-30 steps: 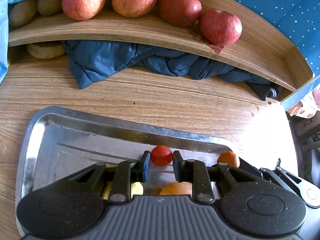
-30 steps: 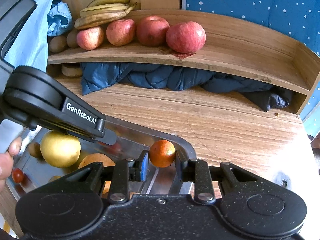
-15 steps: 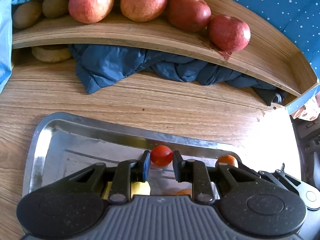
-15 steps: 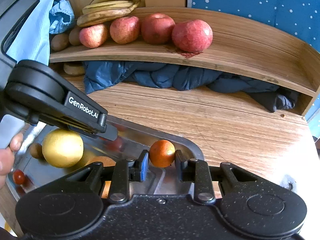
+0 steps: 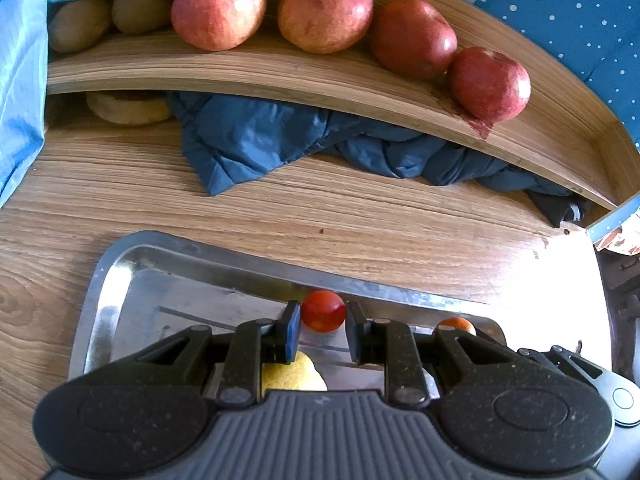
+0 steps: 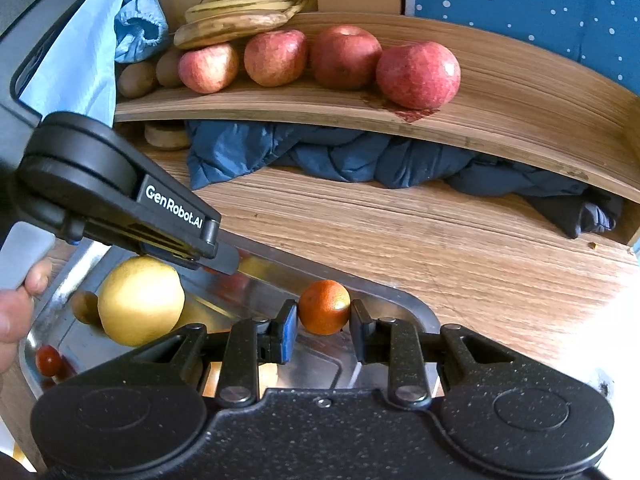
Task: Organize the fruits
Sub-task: 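Carry the cherry tomato and small orange fruit over the tray, then lower both fruits onto the tray and open both tools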
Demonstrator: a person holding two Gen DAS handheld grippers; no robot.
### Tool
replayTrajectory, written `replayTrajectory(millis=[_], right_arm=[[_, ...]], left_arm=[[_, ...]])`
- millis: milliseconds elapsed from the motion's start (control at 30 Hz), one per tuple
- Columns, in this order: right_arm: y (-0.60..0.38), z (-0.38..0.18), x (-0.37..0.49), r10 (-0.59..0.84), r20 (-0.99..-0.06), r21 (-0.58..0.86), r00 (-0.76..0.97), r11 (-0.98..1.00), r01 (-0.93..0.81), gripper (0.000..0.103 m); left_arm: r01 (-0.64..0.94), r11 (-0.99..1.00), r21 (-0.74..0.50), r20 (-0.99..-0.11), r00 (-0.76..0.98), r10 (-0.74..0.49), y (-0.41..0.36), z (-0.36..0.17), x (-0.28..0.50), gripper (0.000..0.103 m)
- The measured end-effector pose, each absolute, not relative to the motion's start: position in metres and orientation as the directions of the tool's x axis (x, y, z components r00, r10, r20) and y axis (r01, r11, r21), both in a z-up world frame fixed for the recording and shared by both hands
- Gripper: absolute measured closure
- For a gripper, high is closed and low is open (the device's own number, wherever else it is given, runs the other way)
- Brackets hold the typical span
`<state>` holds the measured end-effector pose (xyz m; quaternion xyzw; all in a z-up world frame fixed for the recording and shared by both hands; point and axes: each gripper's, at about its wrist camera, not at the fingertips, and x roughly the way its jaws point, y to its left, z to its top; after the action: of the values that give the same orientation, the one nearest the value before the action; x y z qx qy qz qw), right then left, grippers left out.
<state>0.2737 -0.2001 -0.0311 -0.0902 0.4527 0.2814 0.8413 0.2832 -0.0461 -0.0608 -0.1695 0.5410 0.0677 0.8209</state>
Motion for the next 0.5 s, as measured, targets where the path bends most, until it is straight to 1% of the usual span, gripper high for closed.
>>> replayTrajectory(millis=[500], right_arm=[[-0.187, -0.035, 0.278, 0.417, -0.814, 0.118, 0.404, 0.801, -0.587, 0.073]], left_arm=[[-0.330, 0.924, -0.192, -0.916, 0.398, -0.048, -0.034, -0.062, 0.281, 0.076]])
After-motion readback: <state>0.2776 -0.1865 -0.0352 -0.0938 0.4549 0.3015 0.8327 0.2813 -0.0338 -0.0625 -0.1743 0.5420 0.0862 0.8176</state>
